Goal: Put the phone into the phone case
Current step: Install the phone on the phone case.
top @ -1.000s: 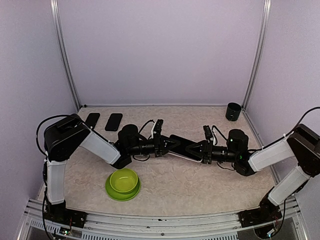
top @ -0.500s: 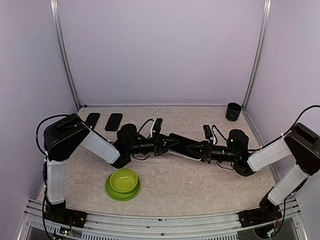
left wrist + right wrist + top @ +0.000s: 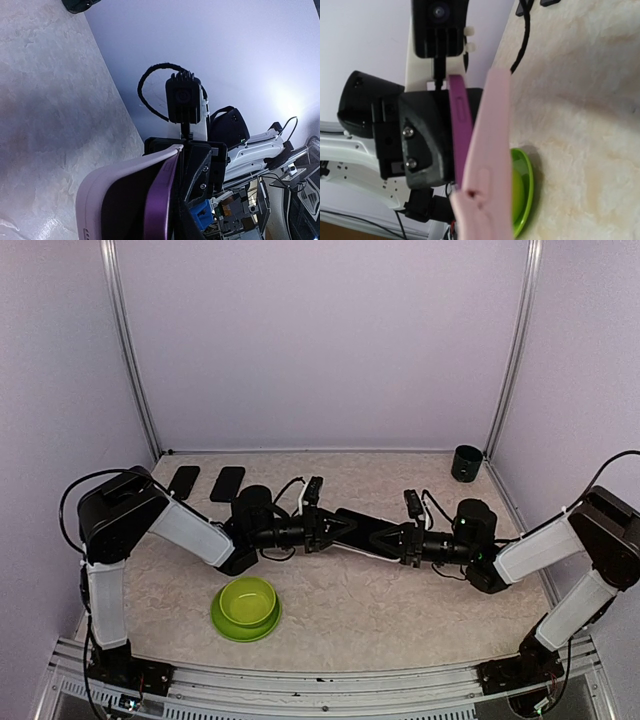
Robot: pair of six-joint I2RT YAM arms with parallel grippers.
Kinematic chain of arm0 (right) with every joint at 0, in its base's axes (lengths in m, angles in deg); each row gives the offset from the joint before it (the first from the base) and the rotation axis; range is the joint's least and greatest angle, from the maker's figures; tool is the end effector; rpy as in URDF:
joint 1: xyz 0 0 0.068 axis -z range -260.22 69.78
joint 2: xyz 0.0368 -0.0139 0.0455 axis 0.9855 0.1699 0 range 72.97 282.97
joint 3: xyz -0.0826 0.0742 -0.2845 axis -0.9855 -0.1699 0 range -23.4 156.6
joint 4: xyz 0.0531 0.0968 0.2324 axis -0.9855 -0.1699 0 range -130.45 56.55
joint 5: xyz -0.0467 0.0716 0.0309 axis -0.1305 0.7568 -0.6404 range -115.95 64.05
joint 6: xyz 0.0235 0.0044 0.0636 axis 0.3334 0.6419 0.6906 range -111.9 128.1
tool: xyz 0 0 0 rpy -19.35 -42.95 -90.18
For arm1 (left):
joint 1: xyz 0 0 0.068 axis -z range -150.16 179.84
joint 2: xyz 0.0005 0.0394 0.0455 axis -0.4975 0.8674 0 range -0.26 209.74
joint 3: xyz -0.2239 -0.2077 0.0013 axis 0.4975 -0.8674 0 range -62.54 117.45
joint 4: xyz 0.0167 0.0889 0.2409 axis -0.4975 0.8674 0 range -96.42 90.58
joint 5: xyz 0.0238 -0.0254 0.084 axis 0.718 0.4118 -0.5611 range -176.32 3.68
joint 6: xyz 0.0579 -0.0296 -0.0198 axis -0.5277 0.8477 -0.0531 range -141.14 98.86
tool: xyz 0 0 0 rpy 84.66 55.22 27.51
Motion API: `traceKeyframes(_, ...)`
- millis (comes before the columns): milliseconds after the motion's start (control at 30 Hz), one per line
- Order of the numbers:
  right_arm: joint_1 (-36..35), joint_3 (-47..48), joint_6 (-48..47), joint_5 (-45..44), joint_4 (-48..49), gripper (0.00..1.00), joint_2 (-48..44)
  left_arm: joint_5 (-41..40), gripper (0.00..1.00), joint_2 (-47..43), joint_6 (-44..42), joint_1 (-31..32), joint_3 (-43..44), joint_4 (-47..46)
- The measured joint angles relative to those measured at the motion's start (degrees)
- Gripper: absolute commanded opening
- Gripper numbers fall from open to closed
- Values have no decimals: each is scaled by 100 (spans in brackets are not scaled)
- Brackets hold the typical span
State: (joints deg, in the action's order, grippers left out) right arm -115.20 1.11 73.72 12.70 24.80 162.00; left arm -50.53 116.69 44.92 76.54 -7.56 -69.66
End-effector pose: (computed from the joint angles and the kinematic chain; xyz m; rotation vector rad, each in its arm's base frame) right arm 0.2168 0.1934 0.2070 -0.0759 2.0439 1.7825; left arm 0.2781 -0.3415 0.1973 0.2929 1.9390 -1.9187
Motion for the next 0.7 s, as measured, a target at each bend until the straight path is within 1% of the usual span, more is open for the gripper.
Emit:
traceKeyframes(267,-52,9,-26,103,13,0,-68,-39,15,-369,-295,4,-188,420)
traceKeyframes(500,-79,9,-72,160,-103,0,-92,-85,17,-433,-358,15,-337,442)
traceKeyframes(700,-101,9,-184,227,-256,0,-221,-175,17,-702,-485,-42,-640,463)
